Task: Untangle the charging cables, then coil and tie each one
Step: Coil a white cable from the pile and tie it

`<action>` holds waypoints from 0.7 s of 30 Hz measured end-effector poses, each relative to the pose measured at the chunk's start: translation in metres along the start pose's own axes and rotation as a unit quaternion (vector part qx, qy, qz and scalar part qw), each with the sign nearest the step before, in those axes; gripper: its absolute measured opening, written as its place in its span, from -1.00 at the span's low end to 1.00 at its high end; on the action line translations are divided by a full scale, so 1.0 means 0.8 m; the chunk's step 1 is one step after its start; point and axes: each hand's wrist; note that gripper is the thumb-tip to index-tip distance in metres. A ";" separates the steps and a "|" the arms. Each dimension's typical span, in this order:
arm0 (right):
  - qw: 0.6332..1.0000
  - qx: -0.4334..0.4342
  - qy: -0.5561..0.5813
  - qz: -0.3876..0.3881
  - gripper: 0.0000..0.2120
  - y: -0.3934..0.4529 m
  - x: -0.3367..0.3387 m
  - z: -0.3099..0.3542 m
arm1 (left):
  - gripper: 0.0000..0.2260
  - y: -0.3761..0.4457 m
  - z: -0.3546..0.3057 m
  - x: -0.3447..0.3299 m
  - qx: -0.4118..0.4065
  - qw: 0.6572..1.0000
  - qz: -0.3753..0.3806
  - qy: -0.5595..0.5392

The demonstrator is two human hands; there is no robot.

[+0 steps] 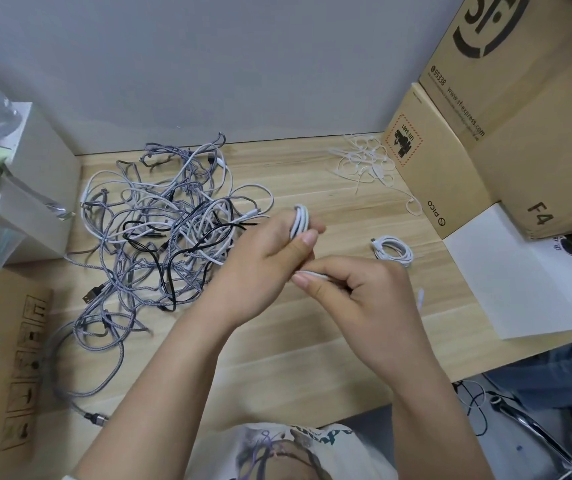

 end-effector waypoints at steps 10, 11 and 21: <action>0.990 -0.003 0.105 -0.092 -0.92 0.005 0.016 0.003 | -0.59 -0.014 -0.009 0.017 0.081 0.978 0.172 -0.083; 0.989 -0.008 0.114 -0.097 -0.92 0.005 0.016 0.001 | -0.60 -0.015 -0.008 0.019 0.077 0.974 0.183 -0.107; 0.981 -0.091 0.141 -0.095 -0.90 0.013 0.013 -0.025 | -0.70 -0.009 -0.003 0.038 0.014 0.832 0.254 -0.492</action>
Point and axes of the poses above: each hand's wrist, its own y-axis towards the middle knuckle, its own x-axis out of the back of the hand, z = x × y, and after that the axes turned 5 degrees about -z, right-handed
